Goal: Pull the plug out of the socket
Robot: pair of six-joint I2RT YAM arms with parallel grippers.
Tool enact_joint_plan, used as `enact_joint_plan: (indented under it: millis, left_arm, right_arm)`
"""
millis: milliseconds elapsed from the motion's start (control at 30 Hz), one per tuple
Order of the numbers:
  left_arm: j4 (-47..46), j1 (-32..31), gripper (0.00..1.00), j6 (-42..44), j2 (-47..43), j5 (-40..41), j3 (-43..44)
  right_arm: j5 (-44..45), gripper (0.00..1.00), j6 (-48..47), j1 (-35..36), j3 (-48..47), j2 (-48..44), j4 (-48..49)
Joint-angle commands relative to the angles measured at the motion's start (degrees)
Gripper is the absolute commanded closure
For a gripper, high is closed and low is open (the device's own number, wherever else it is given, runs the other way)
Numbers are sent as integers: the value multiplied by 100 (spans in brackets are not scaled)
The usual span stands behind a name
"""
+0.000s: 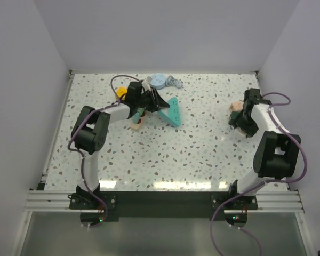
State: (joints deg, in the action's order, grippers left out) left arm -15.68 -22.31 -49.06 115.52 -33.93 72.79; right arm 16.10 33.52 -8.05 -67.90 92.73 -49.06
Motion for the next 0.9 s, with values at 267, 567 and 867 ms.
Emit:
enact_joint_plan:
  millis: [267,567,867]
  left_arm:
    - [302,7,100,-560,1946,923,2851]
    - [-180,191,100,-1430,2896,1265,3671]
    - [-568,253,90,-2423,3327,2232,3997]
  right_arm:
    - [789,20,866,-100,-206,518,441]
    - [115,1,771,-170,-355,97,529]
    - [-853,1,446,-153,-285,-844,731]
